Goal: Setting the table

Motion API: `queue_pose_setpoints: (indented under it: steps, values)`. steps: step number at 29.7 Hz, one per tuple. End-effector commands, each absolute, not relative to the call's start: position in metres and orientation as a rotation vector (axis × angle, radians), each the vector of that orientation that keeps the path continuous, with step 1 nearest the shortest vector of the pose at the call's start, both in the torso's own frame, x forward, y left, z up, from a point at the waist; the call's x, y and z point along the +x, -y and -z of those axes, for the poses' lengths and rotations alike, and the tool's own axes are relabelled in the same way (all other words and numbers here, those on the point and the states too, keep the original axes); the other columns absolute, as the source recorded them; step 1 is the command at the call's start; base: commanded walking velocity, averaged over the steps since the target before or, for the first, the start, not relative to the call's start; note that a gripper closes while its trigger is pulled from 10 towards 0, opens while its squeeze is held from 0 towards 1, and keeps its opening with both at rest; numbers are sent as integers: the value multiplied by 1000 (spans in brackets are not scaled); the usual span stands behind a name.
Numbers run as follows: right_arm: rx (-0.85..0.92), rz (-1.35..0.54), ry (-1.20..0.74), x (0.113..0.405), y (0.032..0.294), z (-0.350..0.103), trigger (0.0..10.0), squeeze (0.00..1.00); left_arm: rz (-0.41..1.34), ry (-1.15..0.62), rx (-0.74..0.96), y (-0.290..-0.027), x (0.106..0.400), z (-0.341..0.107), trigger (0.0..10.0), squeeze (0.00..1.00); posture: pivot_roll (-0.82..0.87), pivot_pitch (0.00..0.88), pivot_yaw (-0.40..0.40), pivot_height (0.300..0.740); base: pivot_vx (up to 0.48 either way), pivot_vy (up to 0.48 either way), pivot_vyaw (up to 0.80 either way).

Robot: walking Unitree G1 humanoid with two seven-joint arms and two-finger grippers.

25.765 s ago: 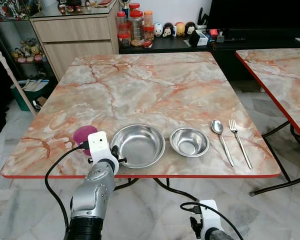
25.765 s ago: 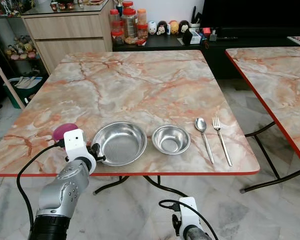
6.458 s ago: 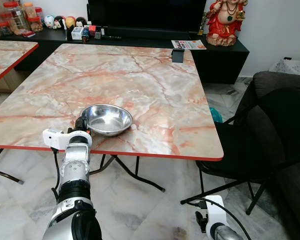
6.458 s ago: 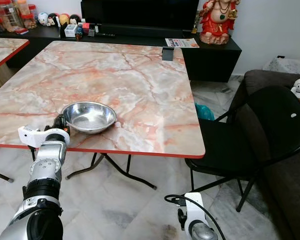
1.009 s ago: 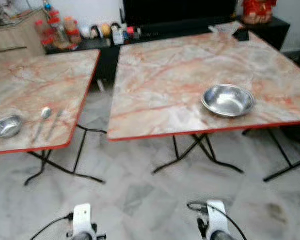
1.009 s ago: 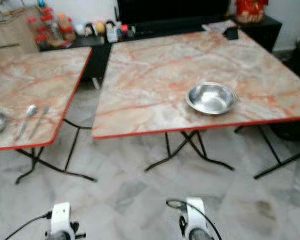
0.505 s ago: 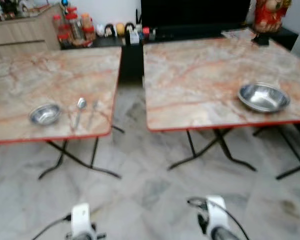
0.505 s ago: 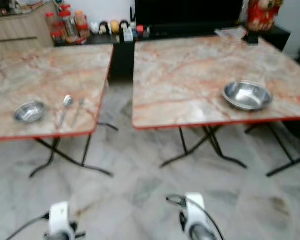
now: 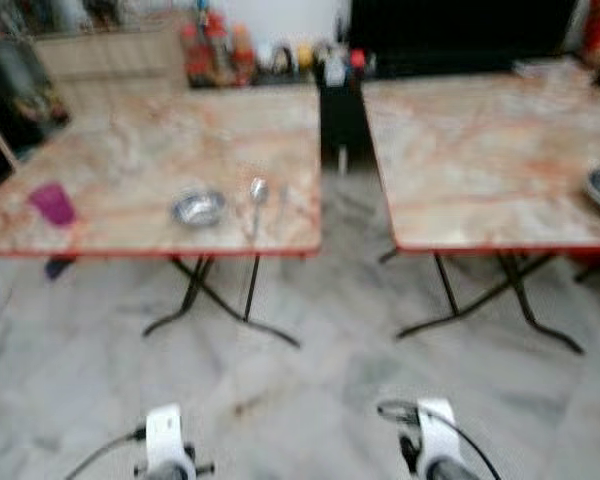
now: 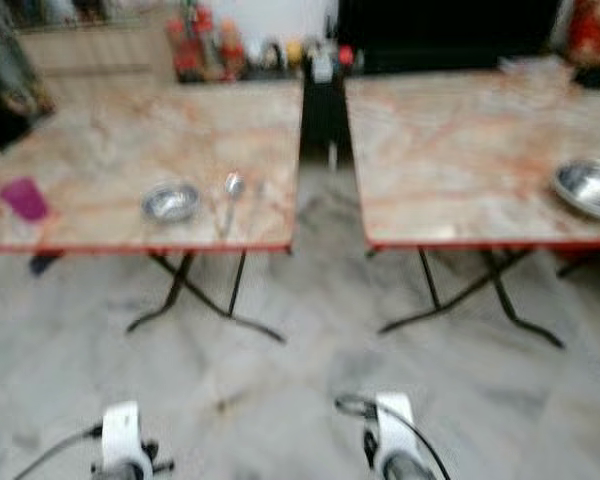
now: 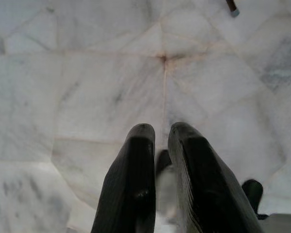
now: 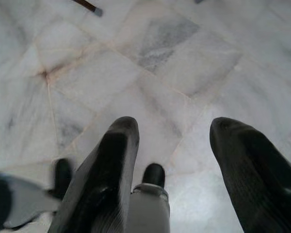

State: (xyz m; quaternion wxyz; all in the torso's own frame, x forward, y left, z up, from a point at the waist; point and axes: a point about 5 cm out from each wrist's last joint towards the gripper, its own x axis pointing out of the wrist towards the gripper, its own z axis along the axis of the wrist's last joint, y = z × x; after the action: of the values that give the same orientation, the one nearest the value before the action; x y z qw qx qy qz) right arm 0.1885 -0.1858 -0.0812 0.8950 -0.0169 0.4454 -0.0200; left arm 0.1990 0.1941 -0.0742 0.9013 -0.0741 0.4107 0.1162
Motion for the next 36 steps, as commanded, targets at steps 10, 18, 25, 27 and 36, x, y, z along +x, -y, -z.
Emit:
queue_pose_setpoints:
  steps: [10,18,25,27,36]
  values:
    - [-4,26,-902,195,175,79,10000,0,-241,-824,-132,-200,201,72,10000,0,-25,0,16,732,0,186,0]
    - [-18,22,-895,197,175,78,10000,0,-240,-809,-149,-199,203,71,10000,0,-25,0,13,732,0,0,0]
    - [-48,2,-885,200,174,76,10000,0,-242,-794,-140,-199,205,69,10000,0,-26,0,15,732,115,0,58]
    - [-62,-8,-885,200,174,76,10000,0,-242,-793,-139,-199,205,69,10000,0,-28,0,16,732,285,0,475]
    - [-42,-2,-889,199,174,77,10000,0,-249,-789,-130,-202,206,68,10000,0,-22,0,14,732,244,0,89]
